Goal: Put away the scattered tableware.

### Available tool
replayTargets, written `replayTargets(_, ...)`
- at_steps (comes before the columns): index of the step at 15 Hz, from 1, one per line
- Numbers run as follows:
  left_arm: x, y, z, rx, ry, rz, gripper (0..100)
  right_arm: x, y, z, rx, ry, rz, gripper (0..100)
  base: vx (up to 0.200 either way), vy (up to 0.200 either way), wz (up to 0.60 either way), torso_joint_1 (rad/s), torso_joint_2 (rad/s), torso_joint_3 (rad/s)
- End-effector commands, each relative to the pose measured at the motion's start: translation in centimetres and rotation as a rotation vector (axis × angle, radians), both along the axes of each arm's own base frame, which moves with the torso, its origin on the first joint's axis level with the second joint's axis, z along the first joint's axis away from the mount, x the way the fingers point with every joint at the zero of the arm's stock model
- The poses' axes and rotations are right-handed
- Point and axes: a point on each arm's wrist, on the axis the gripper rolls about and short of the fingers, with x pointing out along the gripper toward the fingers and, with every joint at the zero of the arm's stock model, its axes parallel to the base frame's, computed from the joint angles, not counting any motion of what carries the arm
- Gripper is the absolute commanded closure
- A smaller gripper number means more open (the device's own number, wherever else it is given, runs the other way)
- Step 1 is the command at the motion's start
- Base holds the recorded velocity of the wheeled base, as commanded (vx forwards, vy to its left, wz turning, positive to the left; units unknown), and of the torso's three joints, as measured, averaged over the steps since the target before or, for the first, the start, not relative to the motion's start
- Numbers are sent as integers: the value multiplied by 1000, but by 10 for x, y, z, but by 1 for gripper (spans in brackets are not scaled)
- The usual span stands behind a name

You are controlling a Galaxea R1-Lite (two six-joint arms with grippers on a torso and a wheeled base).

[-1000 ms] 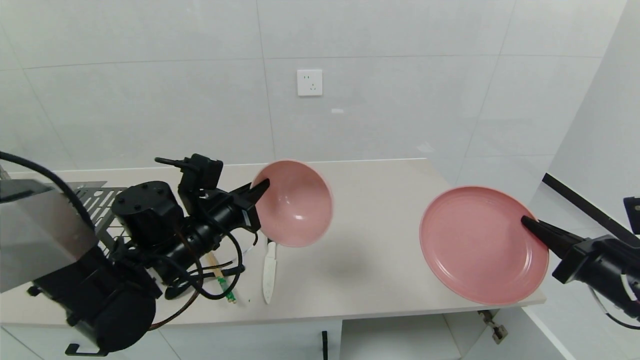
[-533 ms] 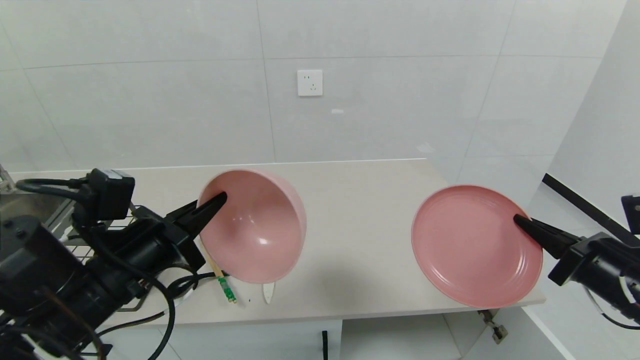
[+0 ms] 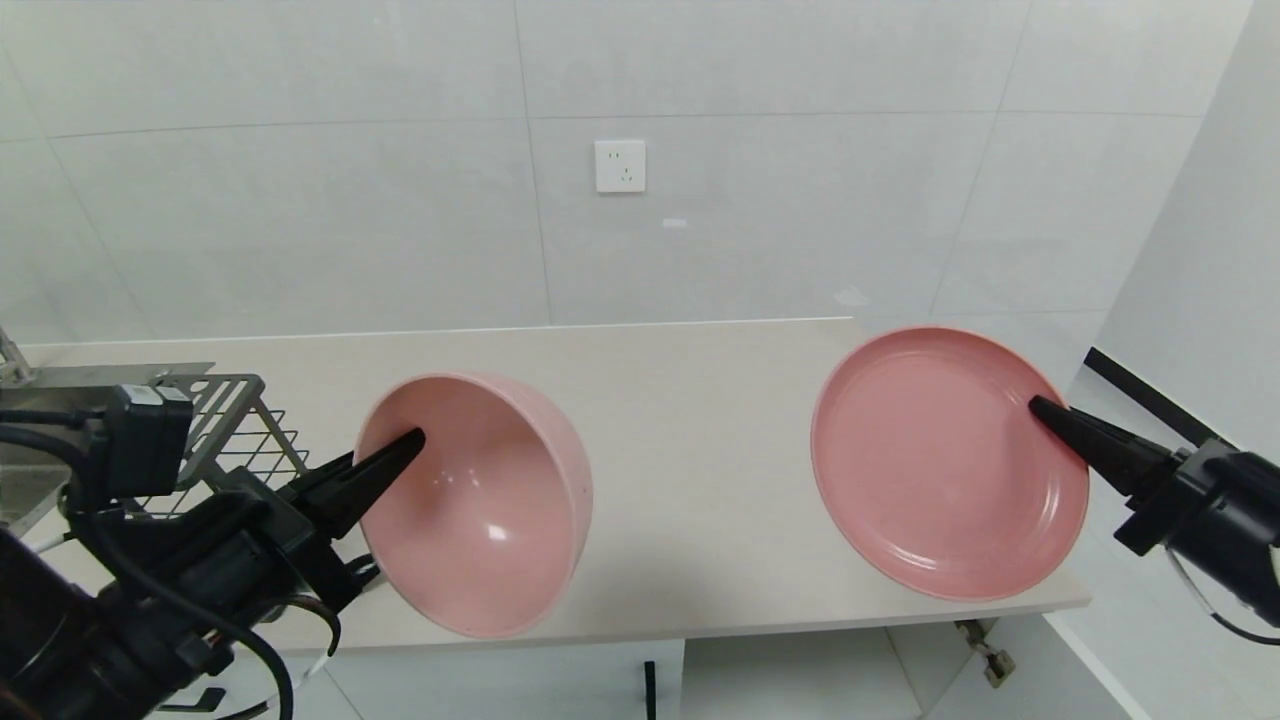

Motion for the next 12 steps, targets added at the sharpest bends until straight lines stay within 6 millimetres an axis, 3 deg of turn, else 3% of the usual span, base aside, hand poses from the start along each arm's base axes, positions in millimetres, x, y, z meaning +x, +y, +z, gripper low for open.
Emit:
replayTargets(1,-3,-2,-1,-18,19,-20,100,-9,9,-2,10,17,53,100,0,0,0,0,0,0)
replayTargets(4,-21,-5,-3,-15,37,-45,100,-15,11,1,15,-2,60,100,0,0,0,0,0,0)
replayTargets(10,-19,0,-12,70,97,202,100,-13,10,0,-24,-19,4,100,0,0,0,0,0,0)
replayTargets(12,-22,-4,-17,103,125,202,100,-15,17,-1,-91,-58,39,100,0,0,0,0,0,0)
